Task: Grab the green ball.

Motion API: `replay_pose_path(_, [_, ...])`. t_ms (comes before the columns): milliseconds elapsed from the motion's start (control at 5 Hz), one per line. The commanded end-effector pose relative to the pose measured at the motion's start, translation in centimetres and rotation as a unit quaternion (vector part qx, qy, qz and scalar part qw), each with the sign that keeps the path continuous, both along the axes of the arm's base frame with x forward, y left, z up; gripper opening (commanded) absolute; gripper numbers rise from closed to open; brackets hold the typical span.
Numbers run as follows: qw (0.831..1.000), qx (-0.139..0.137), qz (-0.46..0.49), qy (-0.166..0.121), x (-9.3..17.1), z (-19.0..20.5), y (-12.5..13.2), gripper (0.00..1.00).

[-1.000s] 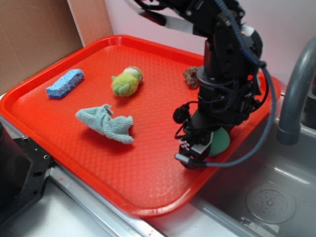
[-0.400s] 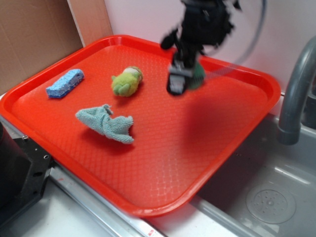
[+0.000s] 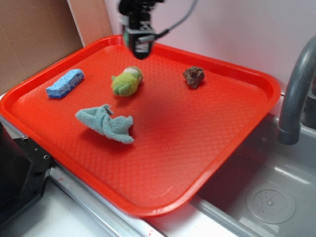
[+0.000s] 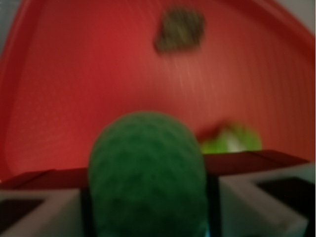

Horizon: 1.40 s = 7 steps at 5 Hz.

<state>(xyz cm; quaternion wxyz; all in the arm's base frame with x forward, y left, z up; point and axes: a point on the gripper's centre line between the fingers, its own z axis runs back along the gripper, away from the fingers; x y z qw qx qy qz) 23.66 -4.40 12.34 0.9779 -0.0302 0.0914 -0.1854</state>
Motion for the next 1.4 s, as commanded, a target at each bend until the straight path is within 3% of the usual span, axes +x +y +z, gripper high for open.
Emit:
replay_pose_path(0, [0.962,0.084,0.247,-0.08,-5.1,4.8,-4.4,0.0])
replay_pose_path(400, [0.953,0.071,0.277,-0.096,-4.2,7.3,-1.6,0.0])
replay_pose_path(800, [0.964,0.067,0.231,-0.111,-3.4,7.2,0.1,0.0])
replay_pose_path(1000, [0.969,0.095,0.195,-0.118,-3.9,5.8,-2.0,0.0])
replay_pose_path(1200, [0.975,0.075,0.181,-0.101,-4.1,4.7,-2.3,0.0])
